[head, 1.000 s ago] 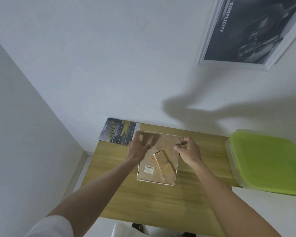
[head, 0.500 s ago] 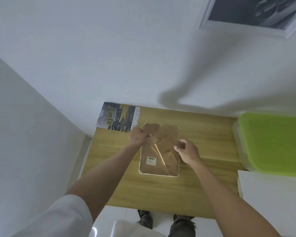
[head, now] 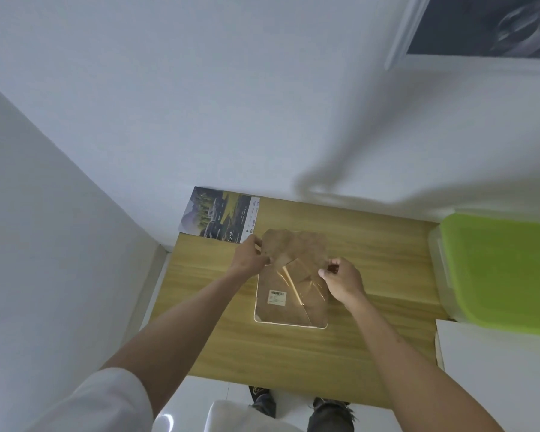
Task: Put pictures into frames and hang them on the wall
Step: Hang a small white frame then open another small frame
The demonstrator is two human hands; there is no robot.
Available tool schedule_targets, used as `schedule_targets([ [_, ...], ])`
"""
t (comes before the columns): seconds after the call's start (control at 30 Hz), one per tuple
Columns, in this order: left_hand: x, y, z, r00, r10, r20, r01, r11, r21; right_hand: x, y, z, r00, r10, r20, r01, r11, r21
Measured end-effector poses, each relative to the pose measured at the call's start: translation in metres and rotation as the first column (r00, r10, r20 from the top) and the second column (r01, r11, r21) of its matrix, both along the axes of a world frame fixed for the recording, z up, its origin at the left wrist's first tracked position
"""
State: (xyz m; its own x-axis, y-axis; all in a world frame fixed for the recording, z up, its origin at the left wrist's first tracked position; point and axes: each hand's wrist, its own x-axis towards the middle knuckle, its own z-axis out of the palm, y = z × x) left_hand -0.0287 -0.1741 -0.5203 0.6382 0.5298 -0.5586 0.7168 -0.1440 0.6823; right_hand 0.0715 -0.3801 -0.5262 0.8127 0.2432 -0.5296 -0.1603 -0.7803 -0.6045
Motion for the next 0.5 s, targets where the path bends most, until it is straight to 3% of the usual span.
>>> schedule_targets([
  [0.2, -0.003, -0.001, 0.007, 0.995, -0.098, 0.011, 0.097, 0.994, 0.058, -0.002, -0.009, 0.008, 0.997, 0.079, 0.001, -0.079, 0.995, 0.055],
  [0.33, 0.003, -0.016, 0.018, 0.991, -0.108, 0.074, 0.101, 0.991, 0.09, 0.002, -0.023, 0.01, 0.999, 0.047, -0.027, -0.045, 0.995, 0.085],
  [0.5, 0.029, -0.066, 0.03, 0.973, -0.2, 0.113, 0.19, 0.977, 0.094, 0.026, -0.063, 0.026, 0.997, 0.064, -0.052, -0.056, 0.989, 0.136],
])
